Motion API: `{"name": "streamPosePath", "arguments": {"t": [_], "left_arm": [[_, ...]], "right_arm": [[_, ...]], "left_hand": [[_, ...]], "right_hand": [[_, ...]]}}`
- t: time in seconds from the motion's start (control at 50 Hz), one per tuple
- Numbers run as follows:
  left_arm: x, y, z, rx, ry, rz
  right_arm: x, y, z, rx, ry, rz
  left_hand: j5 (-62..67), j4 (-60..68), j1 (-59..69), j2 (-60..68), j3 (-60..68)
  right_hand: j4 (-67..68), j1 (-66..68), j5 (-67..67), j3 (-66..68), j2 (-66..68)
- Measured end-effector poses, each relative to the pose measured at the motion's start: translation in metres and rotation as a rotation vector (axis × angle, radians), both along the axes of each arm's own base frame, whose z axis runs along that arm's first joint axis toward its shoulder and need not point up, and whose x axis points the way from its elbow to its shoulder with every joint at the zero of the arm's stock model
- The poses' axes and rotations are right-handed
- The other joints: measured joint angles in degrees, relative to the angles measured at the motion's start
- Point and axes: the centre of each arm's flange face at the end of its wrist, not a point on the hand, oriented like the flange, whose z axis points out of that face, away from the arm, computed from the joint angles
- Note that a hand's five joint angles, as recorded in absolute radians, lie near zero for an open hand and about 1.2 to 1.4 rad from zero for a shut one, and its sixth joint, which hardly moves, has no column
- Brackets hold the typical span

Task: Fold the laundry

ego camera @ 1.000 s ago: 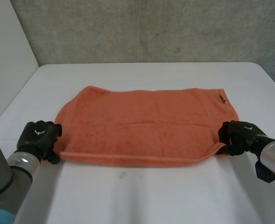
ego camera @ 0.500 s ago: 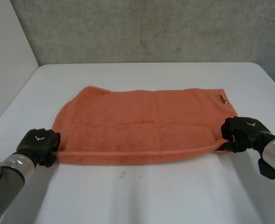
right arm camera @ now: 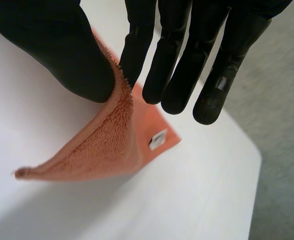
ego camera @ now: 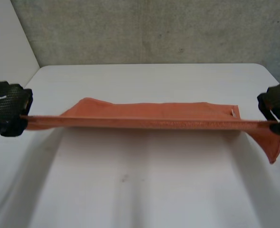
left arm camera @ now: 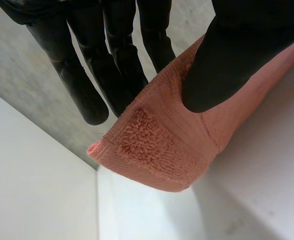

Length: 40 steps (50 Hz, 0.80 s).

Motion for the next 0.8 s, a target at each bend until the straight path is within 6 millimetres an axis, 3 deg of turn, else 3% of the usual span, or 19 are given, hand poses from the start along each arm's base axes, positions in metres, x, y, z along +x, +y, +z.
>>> {"name": "streamPosePath", "arguments": {"t": [0.08, 0.1, 0.14, 0.16, 0.18, 0.2, 0.26, 0.32, 0.38, 0.44, 0.5, 0.52, 0.54, 0.56, 0.6, 0.66, 0.7, 0.76, 0.8], "left_arm": [[0.0, -0.007, -0.02, 0.094, -0.01, 0.003], [0.0, -0.014, -0.037, 0.165, -0.02, 0.004], [0.0, -0.014, -0.037, 0.165, -0.02, 0.004], [0.0, -0.02, -0.057, 0.24, -0.035, 0.004], [0.0, -0.02, -0.057, 0.24, -0.035, 0.004], [-0.001, -0.028, -0.073, 0.299, -0.055, 0.003], [-0.003, -0.042, -0.092, 0.351, -0.1, 0.0], [-0.011, -0.069, -0.095, 0.311, -0.165, -0.002], [-0.02, -0.095, -0.078, 0.198, -0.195, 0.008], [-0.034, -0.127, -0.032, -0.026, -0.184, 0.034], [-0.043, -0.141, 0.016, -0.235, -0.122, 0.05], [-0.048, -0.144, 0.05, -0.38, -0.06, 0.055], [-0.048, -0.144, 0.05, -0.38, -0.06, 0.055], [-0.049, -0.144, 0.068, -0.457, -0.023, 0.056], [-0.052, -0.134, 0.132, -0.724, 0.131, 0.044], [-0.05, -0.125, 0.156, -0.826, 0.206, 0.029], [-0.049, -0.122, 0.159, -0.839, 0.23, 0.023], [-0.044, -0.122, 0.144, -0.78, 0.237, 0.024], [-0.042, -0.124, 0.12, -0.693, 0.221, 0.027]], "right_arm": [[0.003, -0.006, -0.02, 0.086, 0.085, 0.02], [0.006, -0.009, -0.034, 0.134, 0.13, 0.032], [0.006, -0.009, -0.034, 0.134, 0.13, 0.032], [0.009, -0.014, -0.053, 0.191, 0.183, 0.041], [0.009, -0.014, -0.053, 0.191, 0.183, 0.041], [0.013, -0.02, -0.07, 0.232, 0.227, 0.04], [0.018, -0.033, -0.092, 0.262, 0.281, 0.029], [0.024, -0.051, -0.104, 0.24, 0.314, 0.008], [0.032, -0.074, -0.094, 0.139, 0.3, -0.014], [0.046, -0.108, -0.053, -0.096, 0.209, -0.059], [0.054, -0.126, 0.001, -0.338, 0.07, -0.103], [0.056, -0.128, 0.039, -0.494, -0.033, -0.122], [0.056, -0.128, 0.039, -0.494, -0.033, -0.122], [0.056, -0.127, 0.058, -0.571, -0.084, -0.127], [0.053, -0.108, 0.124, -0.822, -0.256, -0.126], [0.051, -0.093, 0.146, -0.907, -0.321, -0.112], [0.05, -0.088, 0.145, -0.907, -0.333, -0.102], [0.053, -0.084, 0.121, -0.823, -0.316, -0.077], [0.055, -0.085, 0.093, -0.724, -0.286, -0.059]], "left_hand": [[0.0, 0.0, 0.0, 0.01, 0.01], [0.0, 0.01, 0.0, 0.02, 0.02], [0.0, 0.01, 0.0, 0.02, 0.02], [0.0, 0.01, 0.0, 0.02, 0.02], [0.0, 0.01, 0.0, 0.02, 0.02], [-0.01, 0.02, 0.0, 0.03, 0.03], [0.0, 0.02, 0.0, 0.04, 0.04], [0.0, 0.04, 0.0, 0.08, 0.1], [0.0, 0.04, 0.0, 0.09, 0.13], [0.0, 0.05, 0.0, 0.1, 0.14], [0.0, 0.05, 0.0, 0.13, 0.16], [0.0, 0.05, 0.0, 0.13, 0.16], [0.0, 0.05, 0.0, 0.13, 0.16], [0.0, 0.05, 0.0, 0.13, 0.16], [0.01, 0.05, 0.0, 0.13, 0.16], [1.07, 0.05, 0.0, 0.14, 0.16], [1.23, 0.06, 0.0, 0.14, 0.16], [1.23, 0.05, 0.0, 0.14, 0.16], [1.23, 0.06, 0.0, 0.15, 0.16]], "right_hand": [[0.0, 0.0, 0.0, 0.0, 0.0], [0.0, 0.0, 0.0, 0.0, 0.0], [0.0, 0.0, 0.0, 0.0, 0.0], [0.0, 0.0, 0.0, 0.0, 0.0], [0.0, 0.0, 0.0, 0.0, 0.0], [0.0, 0.0, 0.0, 0.0, 0.0], [0.0, 0.0, 0.0, 0.0, 0.0], [0.0, 0.0, 0.0, 0.0, 0.0], [0.0, 0.0, 0.0, 0.0, 0.0], [0.0, 0.0, 0.0, 0.0, 0.0], [0.0, 0.0, 0.0, 0.0, 0.0], [0.0, 0.0, 0.0, 0.0, 0.0], [0.0, 0.0, 0.0, 0.0, 0.0], [0.0, 0.0, 0.0, 0.0, 0.0], [0.0, 0.0, 0.02, 0.0, 0.0], [0.0, 0.0, 0.6, 0.0, 0.0], [0.0, 0.0, 0.91, 0.0, 0.0], [0.0, 0.0, 0.97, 0.0, 0.0], [0.0, 0.0, 0.97, 0.0, 0.01]]}}
